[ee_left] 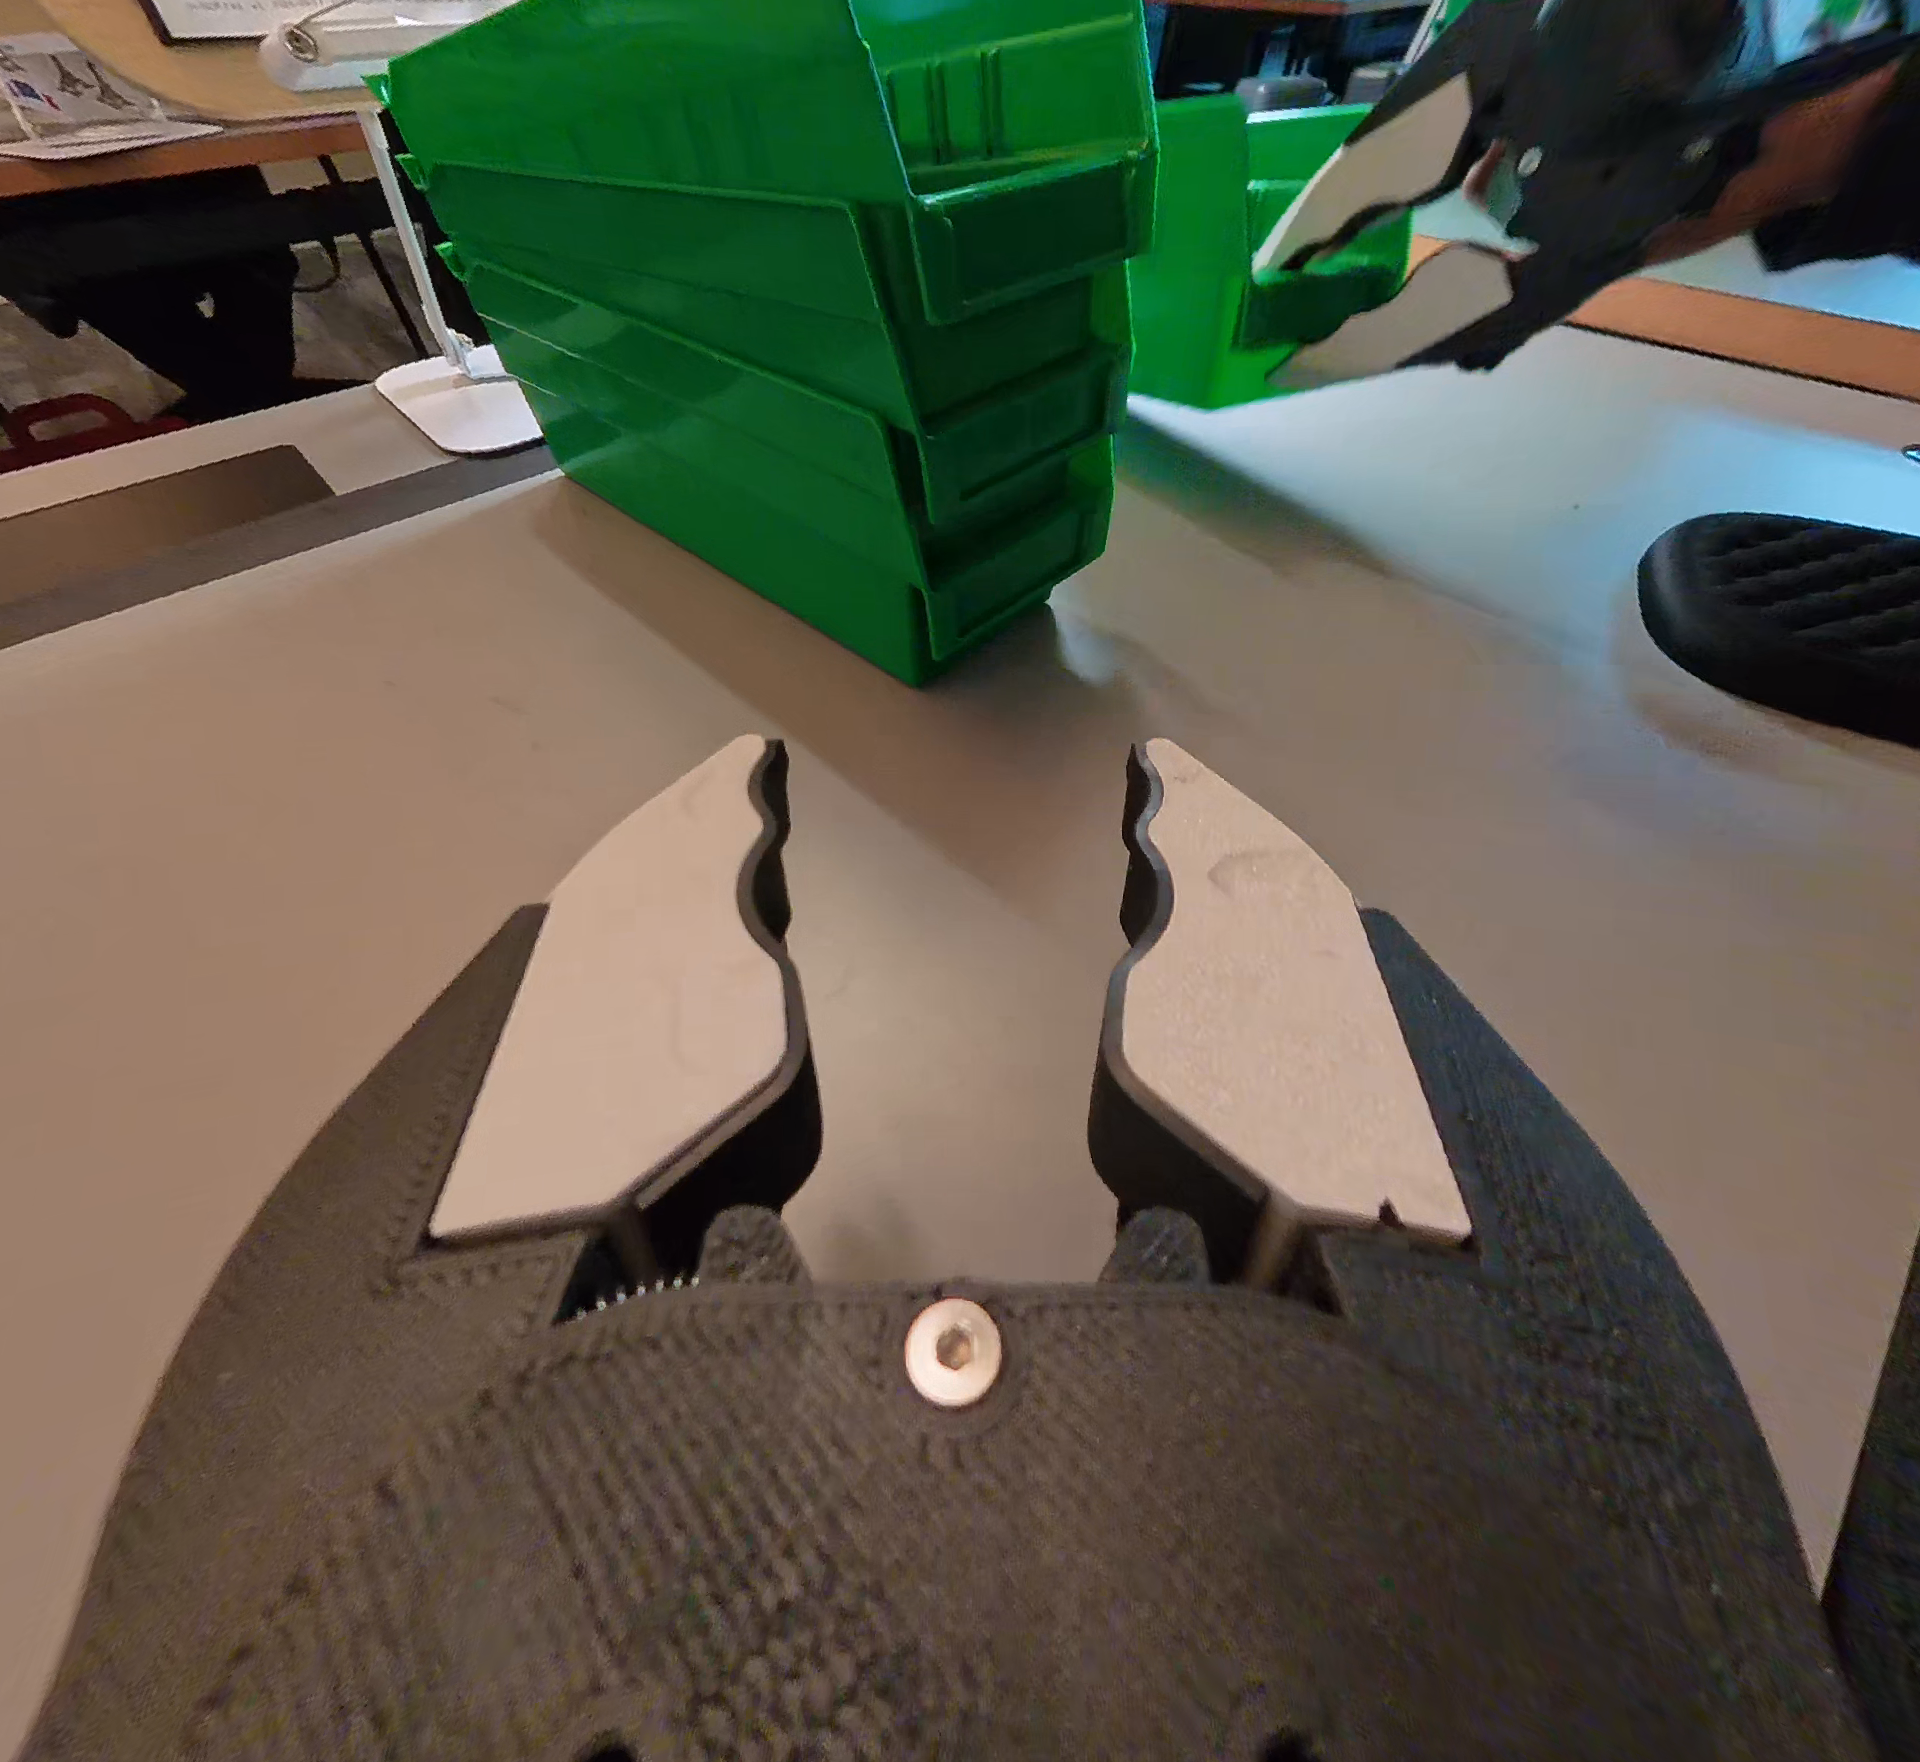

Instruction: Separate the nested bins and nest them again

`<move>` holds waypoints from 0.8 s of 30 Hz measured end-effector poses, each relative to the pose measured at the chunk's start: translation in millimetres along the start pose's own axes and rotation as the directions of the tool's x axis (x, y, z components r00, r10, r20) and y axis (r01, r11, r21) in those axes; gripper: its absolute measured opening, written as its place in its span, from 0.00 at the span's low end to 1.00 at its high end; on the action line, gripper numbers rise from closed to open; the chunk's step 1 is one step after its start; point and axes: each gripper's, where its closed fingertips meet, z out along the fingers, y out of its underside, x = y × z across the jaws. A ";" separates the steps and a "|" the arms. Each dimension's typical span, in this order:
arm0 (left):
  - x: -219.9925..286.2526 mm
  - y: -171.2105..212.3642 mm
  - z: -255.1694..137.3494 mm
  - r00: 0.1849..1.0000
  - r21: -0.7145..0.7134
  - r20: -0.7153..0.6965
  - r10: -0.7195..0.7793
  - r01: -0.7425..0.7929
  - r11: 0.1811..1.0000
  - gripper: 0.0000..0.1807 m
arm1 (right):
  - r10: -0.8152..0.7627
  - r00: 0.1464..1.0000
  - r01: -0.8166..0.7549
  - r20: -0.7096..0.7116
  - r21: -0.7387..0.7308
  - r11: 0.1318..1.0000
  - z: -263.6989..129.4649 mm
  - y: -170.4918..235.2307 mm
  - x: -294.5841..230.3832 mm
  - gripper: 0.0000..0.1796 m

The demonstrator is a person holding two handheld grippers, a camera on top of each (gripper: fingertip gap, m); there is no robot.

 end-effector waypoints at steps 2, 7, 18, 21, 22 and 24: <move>0.9 1.0 2.2 1.000 -0.009 0.000 0.007 -0.007 1.000 0.34 | -0.079 0.996 0.079 -0.031 -0.012 0.997 13.7 0.0 -11.5 0.18; 2.4 1.6 3.6 1.000 -0.014 -0.005 0.013 -0.013 1.000 0.34 | -0.114 0.993 0.112 -0.038 -0.045 0.993 28.3 1.2 -19.9 0.24; 3.4 1.9 4.0 1.000 -0.010 -0.010 0.018 -0.018 1.000 0.34 | 0.191 0.978 -0.210 0.088 0.408 0.888 -82.0 -103.1 18.0 0.23; 2.6 3.0 4.0 0.999 -0.013 0.002 0.032 -0.032 0.999 0.34 | 0.144 0.985 -0.173 0.098 0.462 0.870 -96.6 -139.4 30.9 0.24; 2.0 2.8 3.8 0.999 -0.013 0.005 0.036 -0.036 0.999 0.34 | 0.120 0.987 -0.156 0.105 0.464 0.872 -96.9 -150.6 32.3 0.25; 0.8 1.9 3.2 0.999 -0.008 0.011 0.041 -0.041 0.999 0.34 | 0.061 0.994 -0.098 0.096 0.453 0.886 -91.1 -170.8 34.8 0.27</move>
